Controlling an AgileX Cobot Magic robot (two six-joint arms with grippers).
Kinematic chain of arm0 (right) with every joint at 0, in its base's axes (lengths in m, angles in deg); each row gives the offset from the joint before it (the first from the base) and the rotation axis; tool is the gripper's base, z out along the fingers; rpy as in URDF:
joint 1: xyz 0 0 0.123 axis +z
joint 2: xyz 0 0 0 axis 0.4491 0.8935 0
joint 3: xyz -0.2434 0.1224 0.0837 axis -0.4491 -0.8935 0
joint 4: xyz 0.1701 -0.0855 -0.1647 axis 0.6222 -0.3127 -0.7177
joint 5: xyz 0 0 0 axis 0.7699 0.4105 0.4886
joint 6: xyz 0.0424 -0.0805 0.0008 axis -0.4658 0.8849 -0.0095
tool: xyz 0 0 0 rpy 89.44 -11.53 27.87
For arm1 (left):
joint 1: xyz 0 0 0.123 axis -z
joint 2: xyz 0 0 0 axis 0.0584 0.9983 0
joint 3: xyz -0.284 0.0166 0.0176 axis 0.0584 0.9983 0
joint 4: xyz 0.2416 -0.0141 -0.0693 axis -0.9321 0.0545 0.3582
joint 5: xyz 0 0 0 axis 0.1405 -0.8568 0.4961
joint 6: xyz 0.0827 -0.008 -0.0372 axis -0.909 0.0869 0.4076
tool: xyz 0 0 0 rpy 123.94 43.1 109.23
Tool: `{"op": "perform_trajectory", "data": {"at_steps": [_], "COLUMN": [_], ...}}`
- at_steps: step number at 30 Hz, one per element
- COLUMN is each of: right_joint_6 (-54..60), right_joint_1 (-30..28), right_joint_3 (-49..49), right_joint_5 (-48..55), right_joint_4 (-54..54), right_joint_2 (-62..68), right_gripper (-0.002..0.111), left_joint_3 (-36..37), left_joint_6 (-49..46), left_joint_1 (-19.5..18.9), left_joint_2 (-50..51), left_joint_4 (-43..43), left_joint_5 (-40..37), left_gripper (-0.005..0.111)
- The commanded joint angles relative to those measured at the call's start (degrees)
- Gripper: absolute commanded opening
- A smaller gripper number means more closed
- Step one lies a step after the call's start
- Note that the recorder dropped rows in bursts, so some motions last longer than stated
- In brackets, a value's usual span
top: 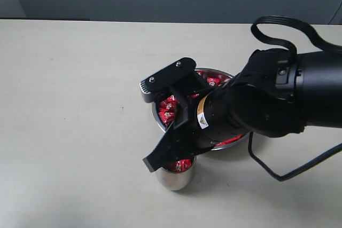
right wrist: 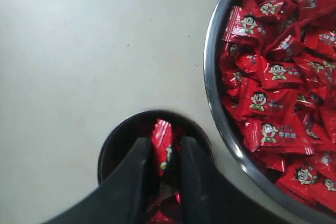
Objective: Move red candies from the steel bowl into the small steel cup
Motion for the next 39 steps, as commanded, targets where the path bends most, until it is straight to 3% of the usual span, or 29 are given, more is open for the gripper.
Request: {"op": "perform_trajectory", "data": {"at_steps": [1, 12, 15, 17, 25, 31, 39], "right_joint_6": [2.34, 3.50, 3.50, 3.50, 3.50, -0.73, -16.42], "right_joint_1": [0.16, 0.16, 0.16, 0.16, 0.16, -0.61, -11.73], "right_joint_3": [-0.25, -0.25, -0.25, -0.25, -0.14, 3.51, 7.90], "right_joint_5": [-1.87, -1.50, -1.50, -1.50, -1.95, 0.49, 3.93], "right_joint_4": [-0.16, -0.16, -0.16, -0.01, 0.58, -8.40, -22.80], "right_joint_2": [0.20, 0.20, 0.20, 0.20, -0.71, -2.61, -1.86], "right_gripper": [-0.001, 0.002, 0.025, 0.032, 0.031, 0.031, 0.031], "left_joint_3": [0.26, 0.26, 0.26, 0.26, 0.26, 0.26, 0.26], "left_joint_6": [0.08, 0.08, 0.08, 0.08, 0.08, 0.08, 0.08], "left_joint_1": [0.38, 0.38, 0.38, 0.38, 0.38, 0.38, 0.38], "left_joint_2": [-0.27, -0.27, -0.27, -0.27, -0.27, -0.27, -0.27], "left_joint_4": [-0.11, -0.11, -0.11, -0.11, -0.11, -0.11, -0.11], "left_joint_5": [0.45, 0.45, 0.45, 0.45, 0.45, 0.45, 0.45], "left_gripper": [0.000, 0.000, 0.000, 0.000, 0.000, 0.000, 0.000]}}
